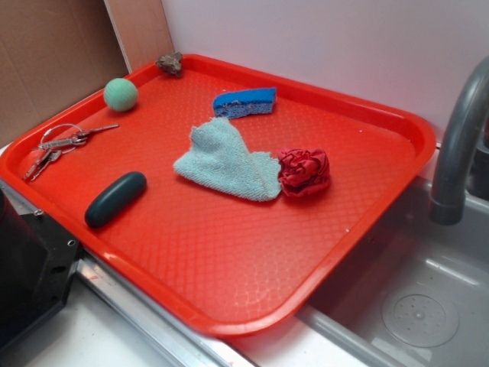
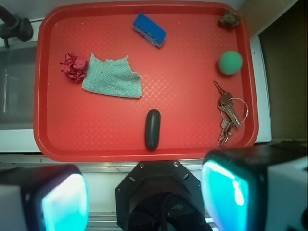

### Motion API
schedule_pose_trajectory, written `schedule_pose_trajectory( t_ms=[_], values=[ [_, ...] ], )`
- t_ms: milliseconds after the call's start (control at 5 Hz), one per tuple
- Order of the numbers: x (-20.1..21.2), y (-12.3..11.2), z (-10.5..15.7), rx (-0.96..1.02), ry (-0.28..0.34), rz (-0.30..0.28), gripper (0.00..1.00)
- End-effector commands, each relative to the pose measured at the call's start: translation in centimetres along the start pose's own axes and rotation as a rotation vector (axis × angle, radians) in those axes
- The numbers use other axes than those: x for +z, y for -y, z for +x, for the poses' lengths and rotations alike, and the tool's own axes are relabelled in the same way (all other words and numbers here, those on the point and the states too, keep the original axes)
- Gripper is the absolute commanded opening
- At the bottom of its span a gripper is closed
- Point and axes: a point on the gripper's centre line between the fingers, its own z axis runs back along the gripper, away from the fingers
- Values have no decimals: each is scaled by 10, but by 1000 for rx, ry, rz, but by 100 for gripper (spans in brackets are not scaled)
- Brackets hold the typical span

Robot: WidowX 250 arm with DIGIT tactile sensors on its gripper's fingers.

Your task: Grab the blue sponge.

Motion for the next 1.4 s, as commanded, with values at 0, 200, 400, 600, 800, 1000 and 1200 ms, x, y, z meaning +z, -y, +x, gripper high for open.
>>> schedule_pose_trajectory(
  t_ms=[0,200,400,600,800,1000,1200],
  values=[
    [0,0,0,0,0,0,100],
    [-51,-30,46,-36,14,146,100],
    [-85,-41,98,-187,64,195,100],
    [-124,-36,145,-304,81,145,100],
    [-147,-29,162,-379,69,103,100],
    [-167,-36,173,-398,91,41,100],
    [-182,-36,175,-410,110,9,100]
  ],
)
